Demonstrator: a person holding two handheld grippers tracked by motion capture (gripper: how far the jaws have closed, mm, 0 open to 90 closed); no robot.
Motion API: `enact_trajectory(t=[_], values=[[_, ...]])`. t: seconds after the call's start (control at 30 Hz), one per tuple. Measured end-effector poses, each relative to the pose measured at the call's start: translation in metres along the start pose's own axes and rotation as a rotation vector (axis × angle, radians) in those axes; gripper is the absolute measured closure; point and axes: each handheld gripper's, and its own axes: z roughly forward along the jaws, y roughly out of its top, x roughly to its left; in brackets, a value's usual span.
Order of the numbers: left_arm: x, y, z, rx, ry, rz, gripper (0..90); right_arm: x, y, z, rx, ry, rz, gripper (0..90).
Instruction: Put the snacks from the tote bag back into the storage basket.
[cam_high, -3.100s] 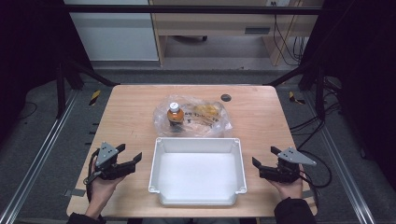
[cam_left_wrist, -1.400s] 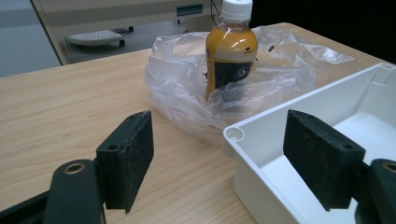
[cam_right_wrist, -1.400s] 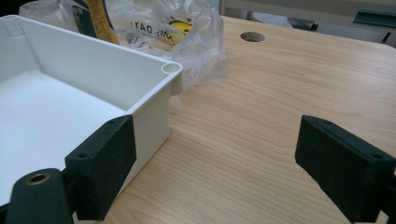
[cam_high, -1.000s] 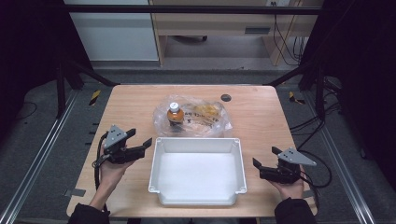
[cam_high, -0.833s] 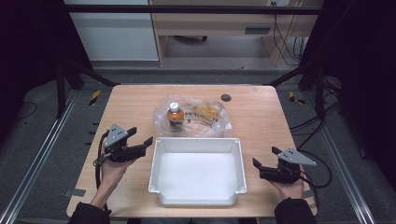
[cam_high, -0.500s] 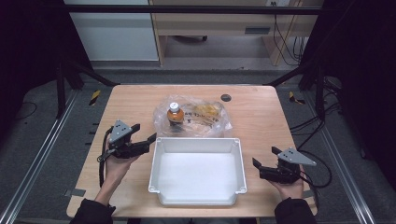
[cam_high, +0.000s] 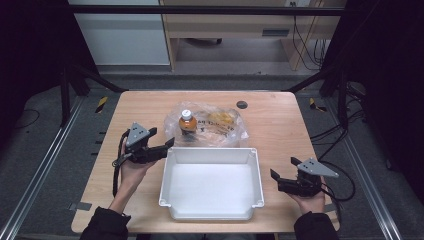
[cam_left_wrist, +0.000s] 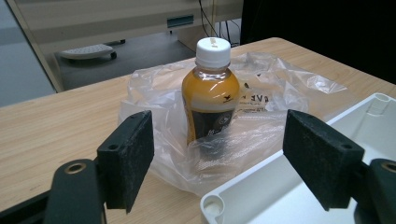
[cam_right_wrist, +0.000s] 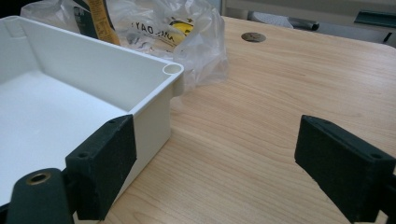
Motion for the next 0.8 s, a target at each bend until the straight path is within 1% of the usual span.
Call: enact_trajectory(t=[0.27, 0.6, 0.7, 0.8], values=[[0.000, 0.006, 0.008, -0.002, 0.009, 0.010, 24.5, 0.000, 0.000, 0.000, 0.000, 0.001, 0.002, 13.0], [0.002, 0.015, 0.015, -0.018, 0.010, -0.001, 24.7, 0.000, 0.000, 0.000, 0.001, 0.006, 0.003, 13.3], [0.001, 0.018, 0.019, -0.017, 0.008, 0.006, 24.8, 0.000, 0.000, 0.000, -0.001, 0.007, 0.002, 13.4], [0.000, 0.019, 0.021, -0.023, 0.006, 0.002, 25.2, 0.000, 0.000, 0.000, -0.001, 0.006, 0.002, 13.5]])
